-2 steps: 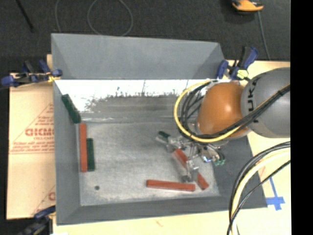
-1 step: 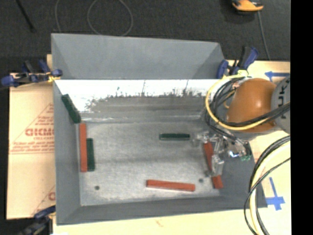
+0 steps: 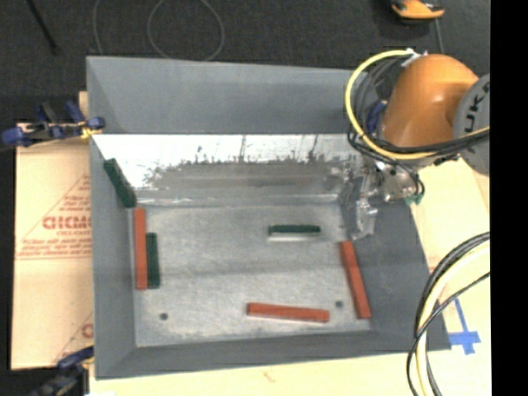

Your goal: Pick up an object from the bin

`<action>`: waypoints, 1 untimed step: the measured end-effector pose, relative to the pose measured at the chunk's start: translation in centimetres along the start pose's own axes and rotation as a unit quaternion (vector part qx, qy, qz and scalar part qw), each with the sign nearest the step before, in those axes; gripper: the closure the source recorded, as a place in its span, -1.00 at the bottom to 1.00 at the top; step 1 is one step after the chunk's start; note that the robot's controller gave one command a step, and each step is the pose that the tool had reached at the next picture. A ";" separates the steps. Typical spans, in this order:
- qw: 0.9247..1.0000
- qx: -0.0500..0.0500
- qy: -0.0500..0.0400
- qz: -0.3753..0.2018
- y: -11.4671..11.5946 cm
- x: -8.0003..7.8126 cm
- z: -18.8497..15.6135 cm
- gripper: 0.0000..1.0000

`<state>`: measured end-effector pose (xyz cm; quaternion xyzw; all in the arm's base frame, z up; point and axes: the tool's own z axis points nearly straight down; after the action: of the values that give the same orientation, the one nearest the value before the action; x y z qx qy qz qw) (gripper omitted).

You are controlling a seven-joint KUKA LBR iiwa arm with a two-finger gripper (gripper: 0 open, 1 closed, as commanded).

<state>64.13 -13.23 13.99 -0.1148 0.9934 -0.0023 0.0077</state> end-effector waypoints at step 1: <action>1.000 -0.005 0.006 0.023 6.9 -1.7 7.2 -1.00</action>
Offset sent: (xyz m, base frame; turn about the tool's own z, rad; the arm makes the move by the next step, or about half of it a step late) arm 0.0010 0.0666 -0.0699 0.0512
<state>64.29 -6.13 6.77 -0.0915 0.9958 0.0018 0.0008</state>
